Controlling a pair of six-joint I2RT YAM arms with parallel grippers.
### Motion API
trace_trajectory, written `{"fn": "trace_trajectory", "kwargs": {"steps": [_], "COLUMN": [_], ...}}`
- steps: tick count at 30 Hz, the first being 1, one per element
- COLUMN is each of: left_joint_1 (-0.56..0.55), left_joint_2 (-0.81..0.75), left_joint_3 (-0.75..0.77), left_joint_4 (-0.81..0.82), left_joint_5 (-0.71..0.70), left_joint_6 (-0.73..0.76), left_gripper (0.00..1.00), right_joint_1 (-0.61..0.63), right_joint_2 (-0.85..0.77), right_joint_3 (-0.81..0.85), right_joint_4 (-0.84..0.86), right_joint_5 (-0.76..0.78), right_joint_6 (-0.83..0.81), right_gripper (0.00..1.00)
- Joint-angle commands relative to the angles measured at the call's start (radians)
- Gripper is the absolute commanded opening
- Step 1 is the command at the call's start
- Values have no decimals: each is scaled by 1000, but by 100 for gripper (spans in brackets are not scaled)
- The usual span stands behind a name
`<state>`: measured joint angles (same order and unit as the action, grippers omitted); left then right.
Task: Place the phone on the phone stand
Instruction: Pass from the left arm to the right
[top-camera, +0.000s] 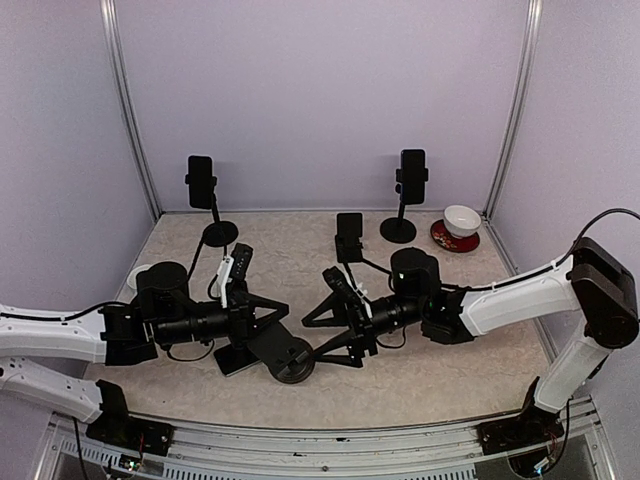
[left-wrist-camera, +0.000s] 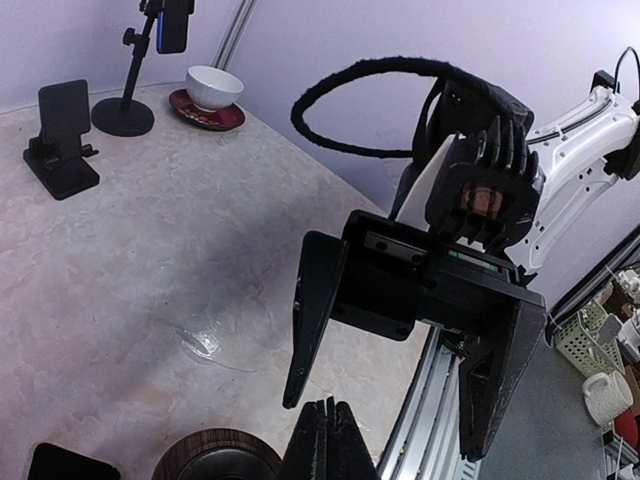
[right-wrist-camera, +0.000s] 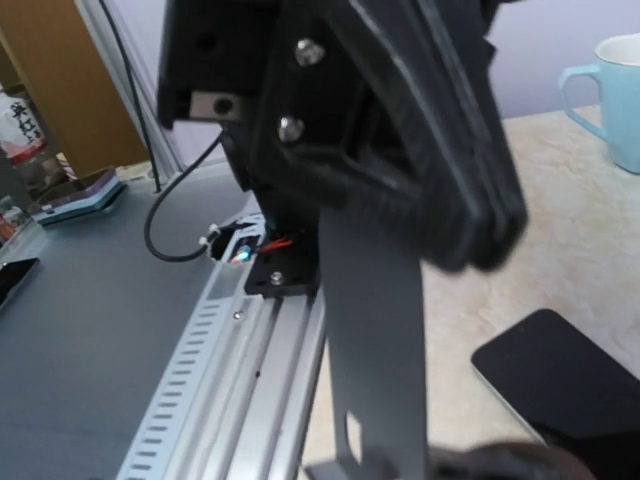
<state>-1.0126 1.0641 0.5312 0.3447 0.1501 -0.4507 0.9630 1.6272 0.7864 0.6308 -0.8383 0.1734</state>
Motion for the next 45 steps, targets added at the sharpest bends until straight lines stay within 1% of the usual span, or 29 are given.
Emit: {"fn": "trace_trajectory", "kwargs": {"steps": [1, 8, 11, 14, 19, 21, 24, 25, 26, 32, 33, 36, 38, 41, 43, 45], "left_joint_1": [-31, -64, -71, -75, -75, -74, -76, -76, -76, -76, -76, -76, -76, -76, -76, -77], "left_joint_2": [32, 89, 101, 106, 105, 102, 101, 99, 99, 91, 88, 68, 49, 16, -9, -24], "left_joint_3": [55, 87, 99, 106, 111, 112, 110, 109, 107, 106, 108, 109, 106, 90, 80, 76], "left_joint_4": [132, 169, 173, 171, 159, 154, 150, 149, 149, 136, 130, 107, 92, 84, 75, 52], "left_joint_5": [7, 8, 10, 9, 6, 4, 3, 2, 1, -13, -18, -38, -55, -84, -114, -153], "left_joint_6": [-12, -14, -13, -11, -10, -8, -6, -6, -6, -6, -6, -7, -8, -24, -54, -87], "left_gripper": [0, 0, 0, 0, 0, 0, 0, 0, 0, 0, 6, 46, 66, 85, 93, 97], "right_joint_1": [14, 23, 24, 26, 26, 25, 25, 25, 26, 25, 26, 25, 25, 26, 25, 25], "right_joint_2": [28, 42, 53, 64, 79, 85, 93, 96, 99, 99, 97, 86, 77, 59, 41, 26], "right_joint_3": [-12, -9, 1, 15, 29, 35, 42, 46, 48, 50, 49, 45, 41, 37, 32, 24], "right_joint_4": [70, 81, 71, 62, 57, 56, 57, 58, 56, 61, 60, 60, 52, 29, 10, 3], "right_joint_5": [-34, -33, -43, -70, -98, -113, -136, -142, -149, -165, -165, -155, -140, -104, -67, -24], "right_joint_6": [30, 34, 30, 31, 45, 53, 63, 66, 69, 76, 76, 73, 64, 42, 24, 6], "right_gripper": [87, 78, 69, 57, 29, 23, 9, 2, 0, 0, 0, 0, 0, 0, 0, 0]}}
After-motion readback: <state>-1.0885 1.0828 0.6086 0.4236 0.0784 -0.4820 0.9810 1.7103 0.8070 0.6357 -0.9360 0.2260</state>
